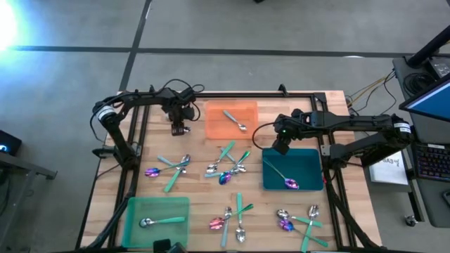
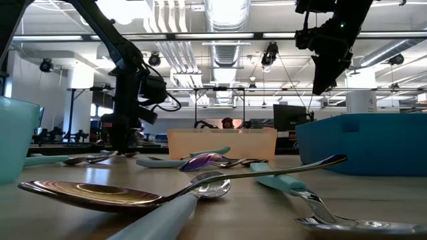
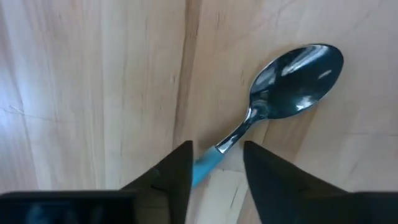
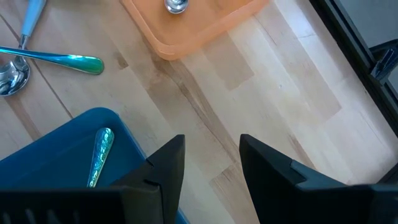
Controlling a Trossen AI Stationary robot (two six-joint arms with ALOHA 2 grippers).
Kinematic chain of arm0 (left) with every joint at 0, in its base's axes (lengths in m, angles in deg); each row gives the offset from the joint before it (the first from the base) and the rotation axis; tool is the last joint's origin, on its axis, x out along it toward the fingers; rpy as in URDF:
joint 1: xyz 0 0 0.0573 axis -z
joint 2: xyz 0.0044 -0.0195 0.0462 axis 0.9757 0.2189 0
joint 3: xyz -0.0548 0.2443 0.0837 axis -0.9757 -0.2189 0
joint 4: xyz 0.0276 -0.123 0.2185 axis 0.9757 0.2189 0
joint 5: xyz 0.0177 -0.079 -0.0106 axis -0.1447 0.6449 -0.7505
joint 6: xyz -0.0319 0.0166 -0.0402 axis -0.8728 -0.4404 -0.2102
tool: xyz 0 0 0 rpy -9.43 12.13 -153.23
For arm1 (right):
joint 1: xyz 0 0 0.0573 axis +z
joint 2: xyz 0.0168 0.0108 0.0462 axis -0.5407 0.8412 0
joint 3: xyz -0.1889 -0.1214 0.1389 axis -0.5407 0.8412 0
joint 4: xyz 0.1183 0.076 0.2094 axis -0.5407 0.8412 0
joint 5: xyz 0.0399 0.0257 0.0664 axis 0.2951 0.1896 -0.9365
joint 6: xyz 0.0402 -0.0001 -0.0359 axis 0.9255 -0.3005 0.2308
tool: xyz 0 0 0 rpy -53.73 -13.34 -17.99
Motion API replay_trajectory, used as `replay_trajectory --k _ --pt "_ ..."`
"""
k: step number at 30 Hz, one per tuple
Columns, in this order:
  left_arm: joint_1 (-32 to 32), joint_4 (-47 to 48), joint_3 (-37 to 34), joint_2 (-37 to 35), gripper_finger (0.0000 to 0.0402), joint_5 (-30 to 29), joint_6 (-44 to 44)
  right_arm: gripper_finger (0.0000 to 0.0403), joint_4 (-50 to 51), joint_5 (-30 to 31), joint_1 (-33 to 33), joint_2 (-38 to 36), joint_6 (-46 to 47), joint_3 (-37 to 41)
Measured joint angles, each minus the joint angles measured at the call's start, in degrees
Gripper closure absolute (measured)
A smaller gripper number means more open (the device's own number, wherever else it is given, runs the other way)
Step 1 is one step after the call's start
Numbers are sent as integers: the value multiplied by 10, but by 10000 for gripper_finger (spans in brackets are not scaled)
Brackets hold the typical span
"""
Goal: Sort silverware by color (type)
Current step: Put the blue spoon into the orange bin
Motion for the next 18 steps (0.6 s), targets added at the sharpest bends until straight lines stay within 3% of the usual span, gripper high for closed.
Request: replay_trajectory --k 7,14,18 --pt "0 1 0 0 386 0 -1 257 0 0 0 0 0 0" --pt "0 1 0 -2 397 7 -14 257 0 0 0 0 0 0" --pt "1 1 0 -8 401 42 -25 257 0 0 0 0 0 0"
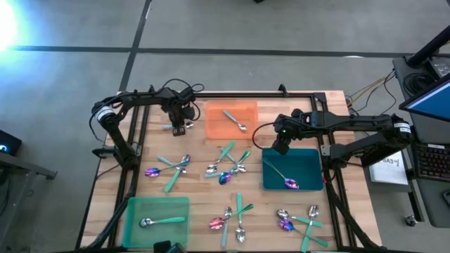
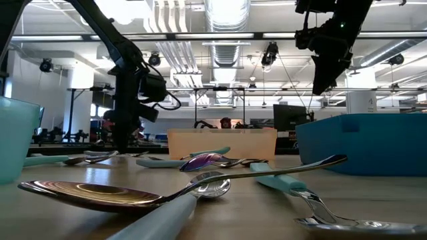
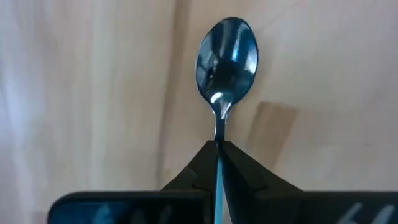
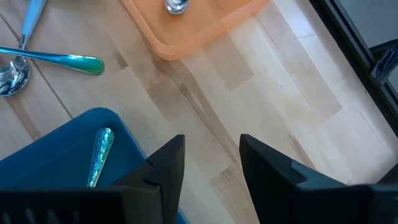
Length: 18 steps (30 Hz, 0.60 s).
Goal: Sort silverware by color (type)
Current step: Put the blue spoon into the orange bin
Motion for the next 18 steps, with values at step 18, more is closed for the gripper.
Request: replay_trajectory --k 18 --pt "-2 48 37 -10 392 26 -93 257 0 0 0 0 0 0"
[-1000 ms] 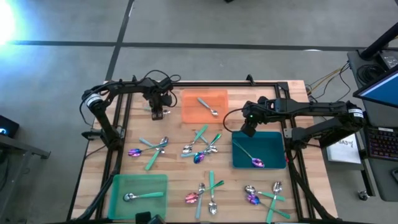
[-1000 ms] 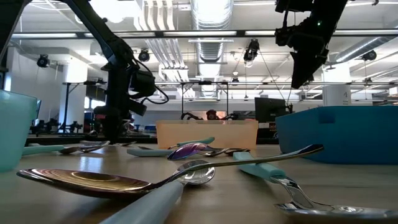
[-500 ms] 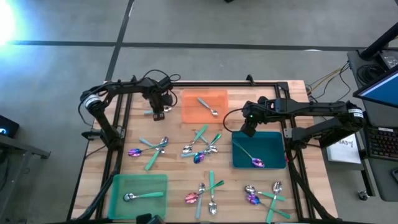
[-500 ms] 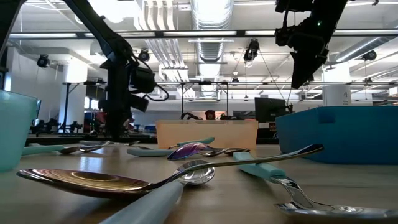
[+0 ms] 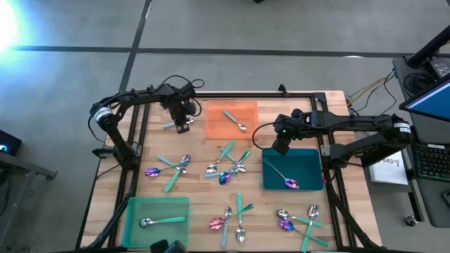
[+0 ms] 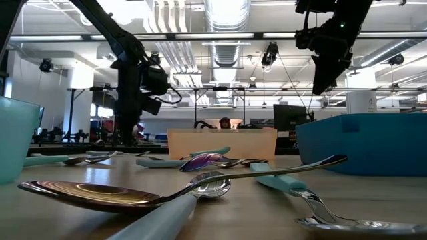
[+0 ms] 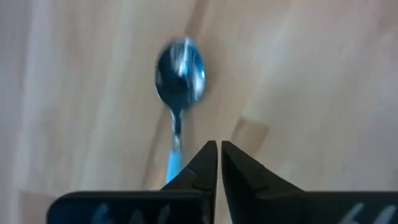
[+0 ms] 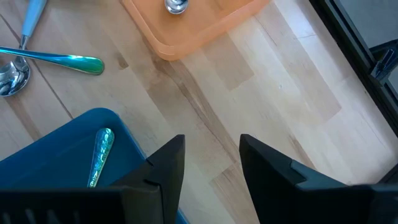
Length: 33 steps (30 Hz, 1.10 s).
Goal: Sort silverware by color (type)
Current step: Put the blue spoon into the orange bin
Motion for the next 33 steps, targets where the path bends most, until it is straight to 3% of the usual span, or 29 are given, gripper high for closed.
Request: replay_trajectory --k 6,12,18,24,30,33 --pt "-14 22 -13 0 334 -65 -24 257 0 0 0 0 0 0" --pt "-22 15 -14 17 283 -83 -55 257 -2 0 0 0 0 0" --pt "-25 20 -13 54 264 -85 -69 257 -4 0 0 0 0 0" --pt "-26 31 -1 67 279 -91 -79 257 -5 0 0 0 0 0" --pt "-26 31 -3 64 374 -82 -93 257 -8 0 0 0 0 0" --pt "-26 29 -3 64 381 -83 -110 257 -8 0 0 0 0 0"
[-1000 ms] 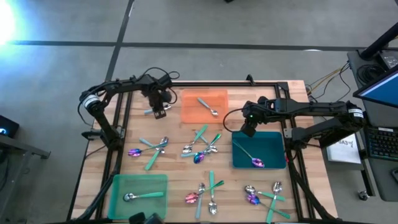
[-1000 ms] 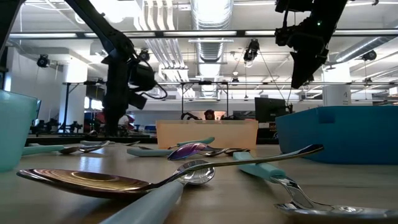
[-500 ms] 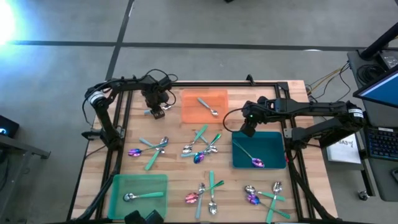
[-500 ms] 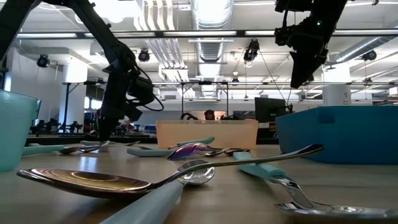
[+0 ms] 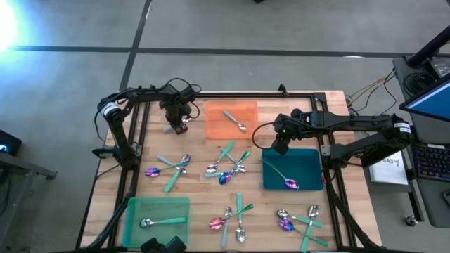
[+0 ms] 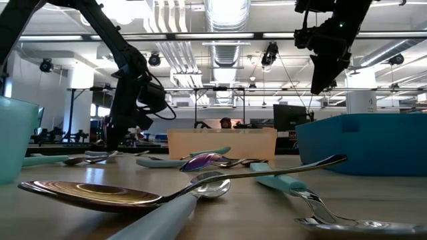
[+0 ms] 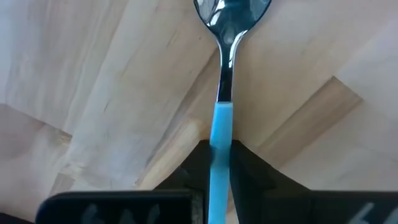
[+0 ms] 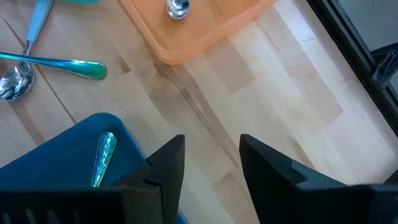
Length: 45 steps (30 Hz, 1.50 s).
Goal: Sort silverware by color (type)
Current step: Put the blue spoon into the orange bin
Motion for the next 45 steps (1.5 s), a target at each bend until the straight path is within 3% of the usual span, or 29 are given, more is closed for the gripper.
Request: replay_trajectory --k 6,10,16,22,31,39,45 --pt "-1 -7 -1 -14 381 -3 -41 257 0 0 0 0 0 0" --pt "-1 -8 8 -64 381 -5 -61 257 -1 0 0 0 0 0" --pt "16 -31 38 -139 381 68 -95 257 -2 0 0 0 0 0" --pt "83 -103 72 -172 381 119 -111 257 -3 0 0 0 0 0" --pt "157 -228 121 -130 381 122 -109 257 -4 0 0 0 0 0" --pt "167 -253 127 -48 380 155 -103 257 -5 0 0 0 0 0" --pt "166 -254 135 -22 348 152 -100 257 -5 0 0 0 0 0"
